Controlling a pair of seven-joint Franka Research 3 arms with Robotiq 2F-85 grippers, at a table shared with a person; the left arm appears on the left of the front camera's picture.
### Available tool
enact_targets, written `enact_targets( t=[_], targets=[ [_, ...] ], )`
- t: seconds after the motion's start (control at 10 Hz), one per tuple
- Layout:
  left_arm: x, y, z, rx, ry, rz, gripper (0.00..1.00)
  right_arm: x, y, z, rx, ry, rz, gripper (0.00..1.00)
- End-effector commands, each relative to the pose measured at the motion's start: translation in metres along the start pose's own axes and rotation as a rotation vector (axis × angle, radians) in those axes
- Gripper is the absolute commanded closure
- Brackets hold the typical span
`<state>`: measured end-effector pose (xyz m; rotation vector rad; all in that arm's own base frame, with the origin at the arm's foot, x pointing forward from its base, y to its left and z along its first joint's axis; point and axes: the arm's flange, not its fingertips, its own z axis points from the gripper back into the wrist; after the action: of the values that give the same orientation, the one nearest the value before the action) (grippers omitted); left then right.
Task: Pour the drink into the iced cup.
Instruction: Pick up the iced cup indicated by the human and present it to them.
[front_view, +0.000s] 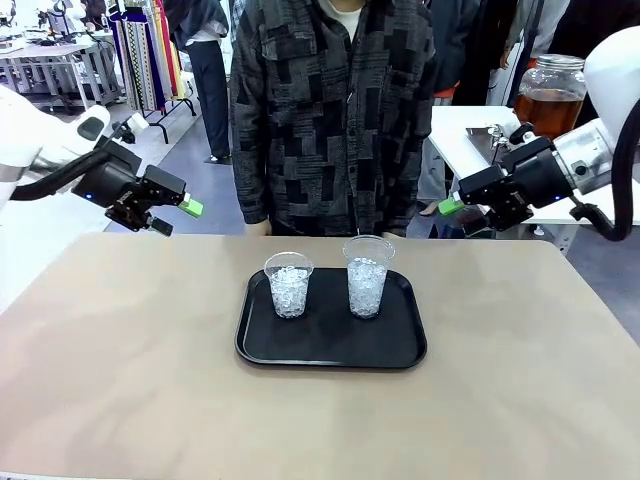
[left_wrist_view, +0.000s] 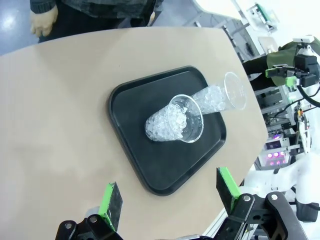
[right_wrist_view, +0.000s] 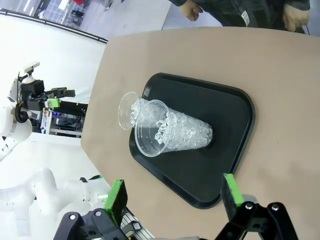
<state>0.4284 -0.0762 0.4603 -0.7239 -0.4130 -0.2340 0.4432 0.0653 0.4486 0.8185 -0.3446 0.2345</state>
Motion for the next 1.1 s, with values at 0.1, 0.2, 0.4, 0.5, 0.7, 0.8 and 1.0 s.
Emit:
enact_targets(
  t=[0.1,0.2,0.4,0.5,0.7,0.8,1.0],
  targets=[
    [0.004,0.013,0.009,-0.087,-0.044,0.069,0.00,0.009,-0.008,0.006,0.053,-0.003,-0.102,0.00],
    [0.006,0.026,0.018,-0.168,-0.083,0.115,0.00,0.014,-0.017,0.013,0.114,0.017,-0.175,0.00],
    [0.005,0.048,0.021,-0.304,-0.105,0.207,0.00,0.020,-0.036,0.019,0.285,0.045,-0.295,0.00],
    [0.006,0.059,0.019,-0.361,-0.097,0.251,0.00,0.024,-0.048,0.018,0.363,0.068,-0.364,0.00],
    [0.011,0.074,0.010,-0.432,-0.099,0.281,0.00,0.029,-0.070,0.016,0.531,0.106,-0.498,0.00],
    [0.015,0.083,0.005,-0.489,-0.089,0.309,0.00,0.030,-0.080,0.012,0.580,0.126,-0.538,0.00],
    [0.027,0.102,-0.008,-0.588,-0.021,0.392,0.00,0.031,-0.097,0.002,0.617,0.140,-0.585,0.00]
  ],
)
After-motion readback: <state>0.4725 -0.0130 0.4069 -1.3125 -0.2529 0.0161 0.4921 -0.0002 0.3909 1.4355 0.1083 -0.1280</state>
